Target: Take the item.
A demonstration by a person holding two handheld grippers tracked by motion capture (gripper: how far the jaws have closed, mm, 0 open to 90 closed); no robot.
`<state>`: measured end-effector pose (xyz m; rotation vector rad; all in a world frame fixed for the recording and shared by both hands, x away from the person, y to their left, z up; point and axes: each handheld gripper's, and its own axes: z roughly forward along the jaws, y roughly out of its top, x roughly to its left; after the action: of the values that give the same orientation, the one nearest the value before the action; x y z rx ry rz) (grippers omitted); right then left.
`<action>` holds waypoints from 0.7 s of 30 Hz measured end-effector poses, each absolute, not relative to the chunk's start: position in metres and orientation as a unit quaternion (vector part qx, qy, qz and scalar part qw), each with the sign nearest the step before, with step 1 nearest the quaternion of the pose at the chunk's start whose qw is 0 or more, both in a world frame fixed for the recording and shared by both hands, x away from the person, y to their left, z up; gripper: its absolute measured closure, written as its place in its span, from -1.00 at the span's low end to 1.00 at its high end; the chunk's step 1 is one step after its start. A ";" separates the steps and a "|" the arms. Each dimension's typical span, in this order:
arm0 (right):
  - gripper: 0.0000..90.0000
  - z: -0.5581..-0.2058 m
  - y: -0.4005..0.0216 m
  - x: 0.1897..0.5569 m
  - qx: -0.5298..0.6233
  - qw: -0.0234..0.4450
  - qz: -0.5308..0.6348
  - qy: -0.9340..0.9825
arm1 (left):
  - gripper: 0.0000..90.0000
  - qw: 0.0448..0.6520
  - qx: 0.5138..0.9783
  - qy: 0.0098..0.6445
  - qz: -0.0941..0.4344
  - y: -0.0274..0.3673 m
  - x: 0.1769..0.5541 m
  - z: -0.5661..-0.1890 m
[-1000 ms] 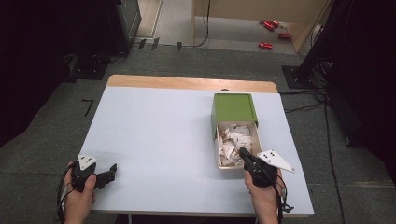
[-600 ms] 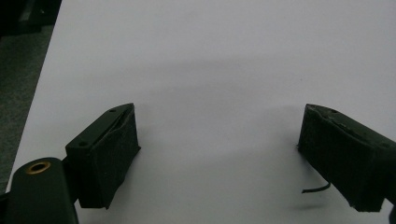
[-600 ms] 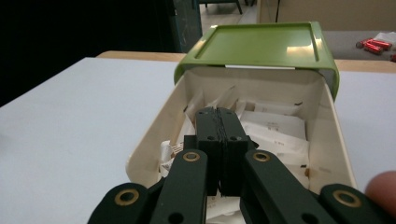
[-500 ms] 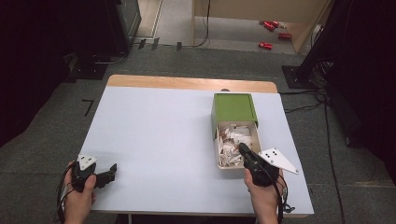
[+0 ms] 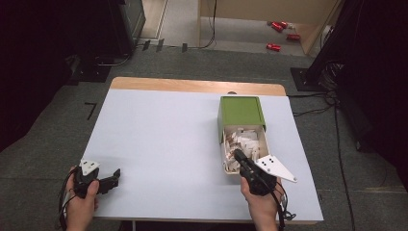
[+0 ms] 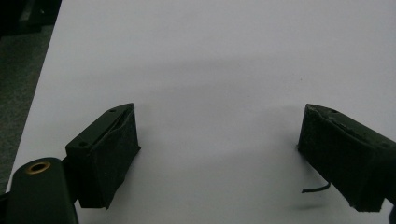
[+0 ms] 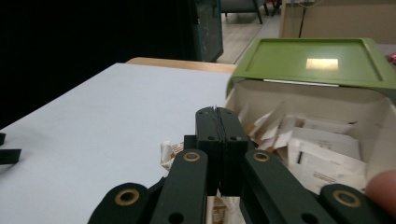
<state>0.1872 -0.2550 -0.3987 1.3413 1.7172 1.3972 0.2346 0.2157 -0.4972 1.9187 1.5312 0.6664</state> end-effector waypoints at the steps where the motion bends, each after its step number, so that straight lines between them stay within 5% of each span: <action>1: 1.00 -0.398 -0.250 0.186 0.492 0.271 0.523 0.641 | -0.72 0.295 0.721 0.575 0.250 0.216 0.235 -0.497; 21: 1.00 -0.418 -0.200 0.198 0.466 0.241 0.522 0.673 | -0.72 0.295 0.721 0.575 0.250 0.216 0.235 -0.497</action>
<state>0.1976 -0.2002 -0.4177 1.2742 1.8410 1.4272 0.2346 0.2159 -0.4973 1.9174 1.5310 0.6656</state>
